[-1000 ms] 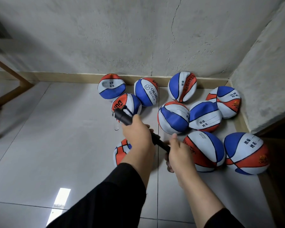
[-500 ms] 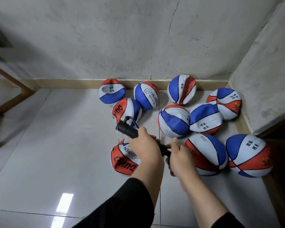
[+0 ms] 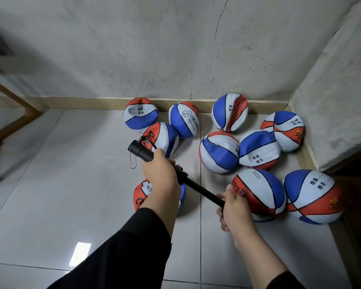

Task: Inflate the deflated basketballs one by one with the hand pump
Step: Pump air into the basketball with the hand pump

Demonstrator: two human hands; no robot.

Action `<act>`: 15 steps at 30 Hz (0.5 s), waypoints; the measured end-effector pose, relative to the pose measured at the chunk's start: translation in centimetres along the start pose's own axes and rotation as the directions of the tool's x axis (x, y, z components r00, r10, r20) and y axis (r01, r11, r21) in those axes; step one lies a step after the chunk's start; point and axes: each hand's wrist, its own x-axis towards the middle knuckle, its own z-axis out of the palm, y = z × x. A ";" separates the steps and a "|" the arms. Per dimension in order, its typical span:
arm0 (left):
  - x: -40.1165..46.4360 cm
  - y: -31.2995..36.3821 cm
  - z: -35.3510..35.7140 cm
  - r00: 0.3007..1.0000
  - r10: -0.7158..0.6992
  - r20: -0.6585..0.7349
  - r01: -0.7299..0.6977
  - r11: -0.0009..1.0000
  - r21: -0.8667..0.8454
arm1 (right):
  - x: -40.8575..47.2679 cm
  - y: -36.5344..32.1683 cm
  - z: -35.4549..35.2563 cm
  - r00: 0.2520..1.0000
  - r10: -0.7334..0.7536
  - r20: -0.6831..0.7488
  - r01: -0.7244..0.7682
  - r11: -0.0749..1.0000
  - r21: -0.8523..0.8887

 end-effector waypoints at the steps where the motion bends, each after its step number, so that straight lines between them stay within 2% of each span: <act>1: -0.3 -0.3 0.1 1.000 -0.002 -0.001 0.002 1.000 0.012 | 0.0 0.0 0.4 1.000 -0.008 -0.004 0.008 1.000 -0.005; 10: -4.5 -2.8 1.0 0.999 -0.030 0.039 0.029 0.999 0.020 | -0.3 -1.4 2.7 0.973 -0.229 0.018 0.228 0.959 -0.169; 15: -4.2 -1.8 1.0 0.994 -0.057 0.091 0.054 0.998 0.035 | -0.5 -1.9 1.8 0.987 -0.155 0.034 0.157 0.985 -0.075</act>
